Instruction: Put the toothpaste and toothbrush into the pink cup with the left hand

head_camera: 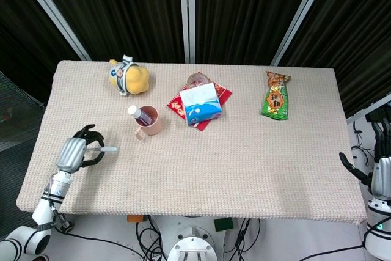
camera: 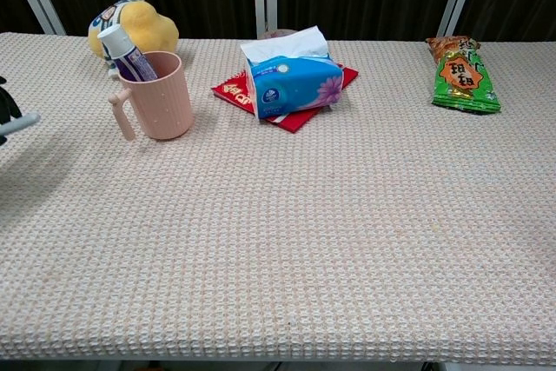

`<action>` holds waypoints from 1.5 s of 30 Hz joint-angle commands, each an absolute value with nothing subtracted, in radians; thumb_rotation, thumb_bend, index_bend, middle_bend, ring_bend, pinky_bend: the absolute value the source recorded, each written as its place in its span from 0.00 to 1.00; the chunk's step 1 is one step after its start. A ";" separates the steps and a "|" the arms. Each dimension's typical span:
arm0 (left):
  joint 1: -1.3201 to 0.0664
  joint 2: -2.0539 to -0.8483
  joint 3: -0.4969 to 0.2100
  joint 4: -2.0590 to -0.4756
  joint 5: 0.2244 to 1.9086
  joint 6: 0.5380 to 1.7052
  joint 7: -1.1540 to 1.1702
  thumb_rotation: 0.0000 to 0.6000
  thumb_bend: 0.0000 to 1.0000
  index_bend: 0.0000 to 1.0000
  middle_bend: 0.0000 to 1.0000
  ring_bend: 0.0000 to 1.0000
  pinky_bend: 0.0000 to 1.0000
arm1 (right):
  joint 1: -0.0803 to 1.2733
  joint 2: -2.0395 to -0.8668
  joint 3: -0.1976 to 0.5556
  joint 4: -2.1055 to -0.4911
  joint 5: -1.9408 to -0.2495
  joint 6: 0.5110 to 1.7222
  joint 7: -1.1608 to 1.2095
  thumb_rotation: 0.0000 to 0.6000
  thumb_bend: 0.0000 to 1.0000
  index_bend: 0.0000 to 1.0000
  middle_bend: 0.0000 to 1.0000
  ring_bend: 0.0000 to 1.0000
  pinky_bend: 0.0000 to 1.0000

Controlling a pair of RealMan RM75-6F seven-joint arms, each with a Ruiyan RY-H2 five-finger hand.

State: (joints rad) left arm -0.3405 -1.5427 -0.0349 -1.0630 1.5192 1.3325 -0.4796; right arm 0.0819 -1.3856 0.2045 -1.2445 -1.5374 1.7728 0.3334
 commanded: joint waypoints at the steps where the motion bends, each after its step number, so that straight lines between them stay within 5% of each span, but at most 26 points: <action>1: -0.323 -1.521 -0.086 -1.068 1.472 1.355 -0.658 1.00 0.33 0.59 0.41 0.14 0.26 | 0.083 -1.386 0.205 -1.245 -1.537 1.772 0.334 1.00 0.46 0.00 0.00 0.00 0.00; 15: -0.344 -1.367 -0.201 -1.280 1.421 1.337 -0.949 1.00 0.33 0.59 0.48 0.16 0.26 | 0.084 -1.387 0.211 -1.252 -1.539 1.781 0.332 1.00 0.46 0.00 0.00 0.00 0.00; 29: -0.471 -1.306 -0.404 -1.556 1.298 1.281 -0.856 1.00 0.33 0.62 0.50 0.17 0.26 | 0.081 -1.391 0.211 -1.244 -1.533 1.782 0.334 1.00 0.46 0.00 0.00 0.00 0.00; 45: -0.636 -1.474 -0.448 -1.557 1.164 1.103 -0.812 1.00 0.33 0.63 0.50 0.17 0.26 | 0.083 -1.385 0.220 -1.245 -1.515 1.766 0.352 1.00 0.46 0.00 0.00 0.00 0.00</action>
